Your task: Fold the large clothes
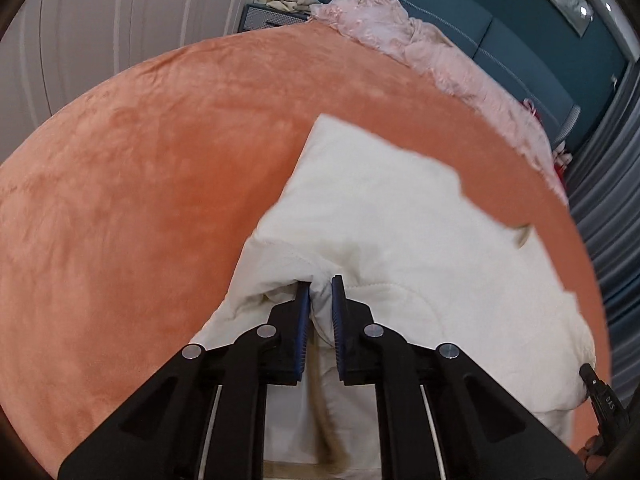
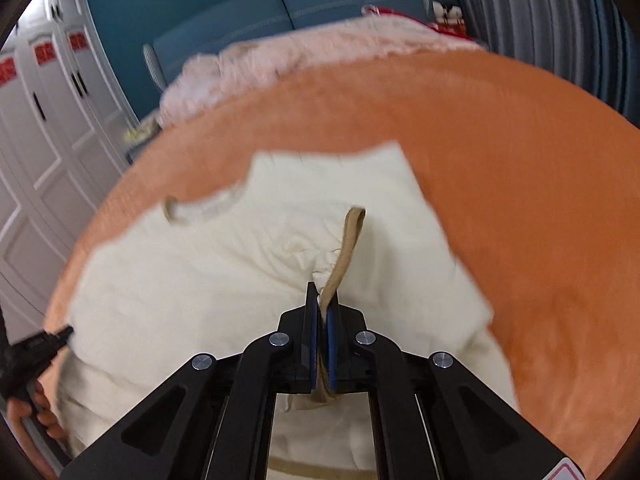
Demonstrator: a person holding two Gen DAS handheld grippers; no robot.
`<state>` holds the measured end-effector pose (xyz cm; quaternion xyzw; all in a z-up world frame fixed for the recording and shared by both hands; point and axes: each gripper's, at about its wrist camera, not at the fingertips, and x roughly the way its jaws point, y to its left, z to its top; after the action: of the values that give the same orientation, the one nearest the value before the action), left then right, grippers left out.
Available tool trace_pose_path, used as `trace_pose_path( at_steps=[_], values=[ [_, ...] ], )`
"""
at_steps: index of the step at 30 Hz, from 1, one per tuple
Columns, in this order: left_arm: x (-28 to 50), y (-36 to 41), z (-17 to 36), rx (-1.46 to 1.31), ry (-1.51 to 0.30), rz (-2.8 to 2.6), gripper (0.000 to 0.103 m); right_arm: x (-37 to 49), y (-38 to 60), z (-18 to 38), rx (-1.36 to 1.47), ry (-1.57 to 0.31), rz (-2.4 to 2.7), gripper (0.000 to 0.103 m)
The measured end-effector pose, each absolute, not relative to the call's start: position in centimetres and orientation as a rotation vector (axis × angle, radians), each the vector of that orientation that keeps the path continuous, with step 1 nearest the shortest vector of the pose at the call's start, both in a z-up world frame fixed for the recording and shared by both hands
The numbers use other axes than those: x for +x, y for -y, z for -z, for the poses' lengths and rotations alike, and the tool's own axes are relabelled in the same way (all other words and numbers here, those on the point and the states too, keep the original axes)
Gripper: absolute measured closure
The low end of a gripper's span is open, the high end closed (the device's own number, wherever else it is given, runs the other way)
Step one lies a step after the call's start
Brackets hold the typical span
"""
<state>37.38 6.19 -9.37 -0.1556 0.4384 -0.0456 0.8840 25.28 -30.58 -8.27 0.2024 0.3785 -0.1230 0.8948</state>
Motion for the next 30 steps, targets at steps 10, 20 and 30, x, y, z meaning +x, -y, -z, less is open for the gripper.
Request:
trace_pose_path(
  at_steps=[10,20,30],
  values=[
    [36.3,-4.5,11.1,-0.201,-0.863,0.075,0.091,25.2,30.2,11.7,0.441,-0.822,0.253,0.100],
    [35.9,-3.5,11.5,-0.139,-0.829,0.049,0.091,25.6,29.7,12.4,0.403,-0.820,0.273,0.099],
    [36.0,-3.4,11.7,-0.121,-0.820,0.039,0.090,25.6,29.6,12.7,0.401,-0.805,0.277,0.099]
  ],
)
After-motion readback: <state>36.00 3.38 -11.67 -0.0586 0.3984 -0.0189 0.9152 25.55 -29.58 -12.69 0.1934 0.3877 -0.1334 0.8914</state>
